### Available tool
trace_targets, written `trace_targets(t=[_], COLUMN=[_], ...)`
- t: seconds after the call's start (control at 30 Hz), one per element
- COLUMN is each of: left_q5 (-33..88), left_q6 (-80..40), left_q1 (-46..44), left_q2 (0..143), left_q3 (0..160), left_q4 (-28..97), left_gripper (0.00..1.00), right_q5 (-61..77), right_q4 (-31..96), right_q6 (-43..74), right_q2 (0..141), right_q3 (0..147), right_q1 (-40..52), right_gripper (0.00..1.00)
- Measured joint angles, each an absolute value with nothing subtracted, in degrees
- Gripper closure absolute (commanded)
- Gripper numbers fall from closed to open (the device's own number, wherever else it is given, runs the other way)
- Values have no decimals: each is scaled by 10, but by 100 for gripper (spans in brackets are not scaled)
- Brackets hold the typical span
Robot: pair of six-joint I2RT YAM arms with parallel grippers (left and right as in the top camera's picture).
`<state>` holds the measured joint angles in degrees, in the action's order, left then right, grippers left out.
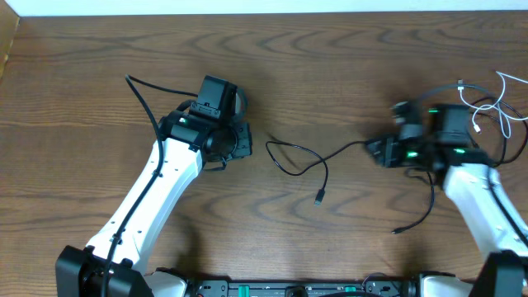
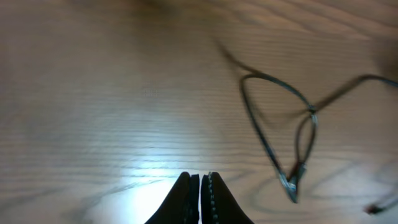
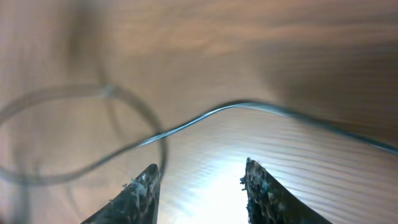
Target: Untangle cables
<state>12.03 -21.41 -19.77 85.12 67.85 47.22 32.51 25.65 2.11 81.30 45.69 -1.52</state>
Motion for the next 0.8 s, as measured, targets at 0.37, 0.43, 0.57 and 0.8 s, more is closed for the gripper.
trace_targets(t=[0.37,0.43,0.57,0.8], left_q5=[-63,-72,-80,-81], left_q6=[-393,-405,-413,-420], left_q1=[-198,-198,-198,-198], left_q2=[851,851,851,851], left_q3=[679,679,679,679], left_q4=[550,551,551,551], left_gripper=[78,75,73,73], right_q5=[341,342,334,249], right_q4=[163,139,126,111], right_q6=[-87,-95,-97,-102], right_q2=[885,885,884,887], right_q3=[457,457,457,457], right_q1=[216,247,288,347], right_gripper=[29,28,28,91])
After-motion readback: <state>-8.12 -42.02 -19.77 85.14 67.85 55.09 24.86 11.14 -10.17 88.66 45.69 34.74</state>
